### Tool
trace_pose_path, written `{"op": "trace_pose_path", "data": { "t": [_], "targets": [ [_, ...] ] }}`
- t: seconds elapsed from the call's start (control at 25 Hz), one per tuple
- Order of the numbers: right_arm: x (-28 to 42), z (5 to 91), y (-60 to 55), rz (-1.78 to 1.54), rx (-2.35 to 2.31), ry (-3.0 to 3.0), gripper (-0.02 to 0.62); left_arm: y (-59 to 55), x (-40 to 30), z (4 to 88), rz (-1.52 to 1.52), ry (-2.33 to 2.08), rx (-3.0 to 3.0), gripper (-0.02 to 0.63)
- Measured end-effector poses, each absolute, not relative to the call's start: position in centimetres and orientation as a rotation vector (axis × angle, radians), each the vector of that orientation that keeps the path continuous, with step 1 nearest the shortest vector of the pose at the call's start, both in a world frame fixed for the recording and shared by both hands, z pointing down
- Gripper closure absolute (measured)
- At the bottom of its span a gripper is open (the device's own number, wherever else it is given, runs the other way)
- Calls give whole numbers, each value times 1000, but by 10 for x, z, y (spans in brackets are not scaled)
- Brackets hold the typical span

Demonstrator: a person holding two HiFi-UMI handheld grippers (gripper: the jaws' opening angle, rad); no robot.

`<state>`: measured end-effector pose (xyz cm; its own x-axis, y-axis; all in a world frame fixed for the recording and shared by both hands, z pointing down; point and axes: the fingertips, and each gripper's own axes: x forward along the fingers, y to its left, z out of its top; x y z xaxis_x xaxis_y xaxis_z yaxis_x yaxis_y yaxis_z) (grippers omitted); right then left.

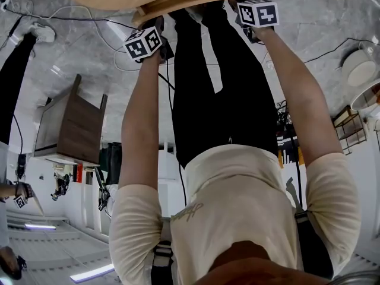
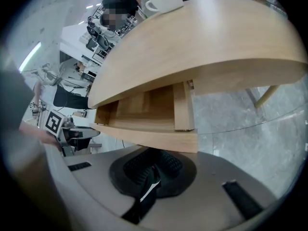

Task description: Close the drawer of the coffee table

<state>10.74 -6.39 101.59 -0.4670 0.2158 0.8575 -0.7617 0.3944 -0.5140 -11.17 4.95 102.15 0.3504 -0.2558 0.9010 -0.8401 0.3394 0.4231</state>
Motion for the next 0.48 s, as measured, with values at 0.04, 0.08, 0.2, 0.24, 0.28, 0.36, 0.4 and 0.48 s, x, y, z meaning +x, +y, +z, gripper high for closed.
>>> {"op": "trace_pose_path", "data": {
  "t": [0.04, 0.08, 0.2, 0.24, 0.28, 0.36, 0.4, 0.48],
  "targets": [
    [107, 1016, -66, 1252, 487, -1678, 600, 47, -112, 1021, 533, -1195, 1208, 601],
    [107, 1015, -67, 1249, 488, -1680, 600, 45, -113, 1021, 535, -1196, 1212, 601],
    [104, 1015, -73, 1240, 491, -1688, 600, 40, -116, 1021, 544, -1191, 1226, 601],
    [102, 1015, -76, 1238, 492, -1692, 600, 38, -117, 1021, 547, -1190, 1230, 601],
    [101, 1014, -79, 1236, 491, -1696, 600, 35, -118, 1021, 548, -1191, 1234, 601],
    [98, 1014, -85, 1230, 488, -1706, 600, 28, -121, 1020, 546, -1197, 1245, 601],
    [97, 1013, -89, 1226, 488, -1712, 600, 24, -123, 1020, 545, -1201, 1251, 601],
    [95, 1013, -95, 1217, 489, -1723, 600, 17, -125, 1020, 546, -1206, 1263, 601]
  ]
}}
